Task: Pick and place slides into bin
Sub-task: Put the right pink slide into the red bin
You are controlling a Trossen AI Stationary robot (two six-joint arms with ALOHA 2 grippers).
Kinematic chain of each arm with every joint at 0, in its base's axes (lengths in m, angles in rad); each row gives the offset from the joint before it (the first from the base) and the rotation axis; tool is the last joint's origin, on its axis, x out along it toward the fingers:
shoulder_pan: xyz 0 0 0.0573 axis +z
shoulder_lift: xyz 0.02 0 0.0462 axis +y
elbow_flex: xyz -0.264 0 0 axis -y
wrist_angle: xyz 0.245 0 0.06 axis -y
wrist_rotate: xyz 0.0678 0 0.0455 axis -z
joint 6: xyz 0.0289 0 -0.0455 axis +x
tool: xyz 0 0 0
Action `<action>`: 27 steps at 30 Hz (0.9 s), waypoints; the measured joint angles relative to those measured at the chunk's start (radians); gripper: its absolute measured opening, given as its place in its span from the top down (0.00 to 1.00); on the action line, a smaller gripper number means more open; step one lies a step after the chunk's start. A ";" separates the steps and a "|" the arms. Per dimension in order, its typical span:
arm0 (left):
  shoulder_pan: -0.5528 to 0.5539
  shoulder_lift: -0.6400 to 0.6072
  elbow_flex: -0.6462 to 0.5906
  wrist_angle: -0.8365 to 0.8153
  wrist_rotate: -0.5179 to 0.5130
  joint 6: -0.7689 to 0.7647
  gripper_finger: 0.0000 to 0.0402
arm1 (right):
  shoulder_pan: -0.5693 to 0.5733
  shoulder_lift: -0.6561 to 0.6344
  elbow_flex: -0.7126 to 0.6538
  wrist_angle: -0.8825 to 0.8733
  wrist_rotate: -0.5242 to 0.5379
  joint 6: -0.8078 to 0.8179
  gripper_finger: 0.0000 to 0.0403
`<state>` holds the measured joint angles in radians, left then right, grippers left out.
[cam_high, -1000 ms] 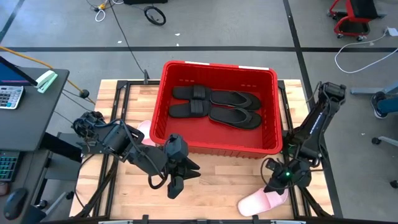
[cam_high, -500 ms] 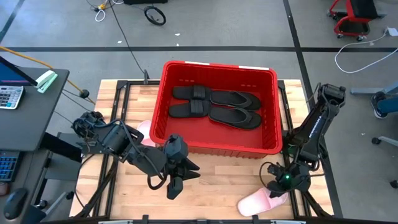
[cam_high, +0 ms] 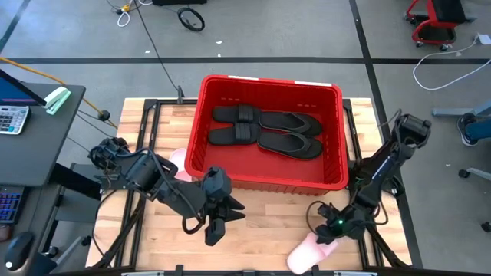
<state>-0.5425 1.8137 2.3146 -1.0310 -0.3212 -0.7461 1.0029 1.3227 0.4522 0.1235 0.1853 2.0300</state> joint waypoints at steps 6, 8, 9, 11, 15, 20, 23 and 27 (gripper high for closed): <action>-0.001 0.000 0.000 -0.021 0.000 0.001 0.72 | -0.123 0.028 0.003 0.115 0.016 -0.147 0.75; -0.001 0.000 0.000 -0.025 0.000 0.001 0.73 | -0.157 0.021 0.015 0.113 -0.001 -0.241 0.75; -0.001 0.000 0.000 -0.027 0.000 0.001 0.73 | -0.172 0.012 0.020 0.114 -0.015 -0.294 0.75; -0.001 0.000 0.000 -0.037 0.000 0.001 0.73 | -0.195 -0.013 0.029 0.115 -0.023 -0.381 0.75; -0.001 0.000 0.000 -0.038 0.001 0.001 0.72 | -0.212 -0.083 0.052 0.100 -0.019 -0.433 0.75; -0.001 0.000 0.000 -0.040 0.001 0.001 0.73 | -0.180 -0.144 0.116 -0.042 -0.019 -0.465 0.75; -0.001 0.000 0.000 -0.041 0.001 0.001 0.72 | -0.159 -0.154 0.168 -0.337 -0.023 -0.478 0.75; -0.001 0.000 0.000 -0.044 0.001 0.001 0.72 | -0.160 -0.153 0.182 -0.614 0.016 -0.382 0.75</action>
<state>-0.5430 1.8137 2.3146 -1.0750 -0.3206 -0.7448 0.8427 1.1699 0.6343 -0.4909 0.2014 1.6484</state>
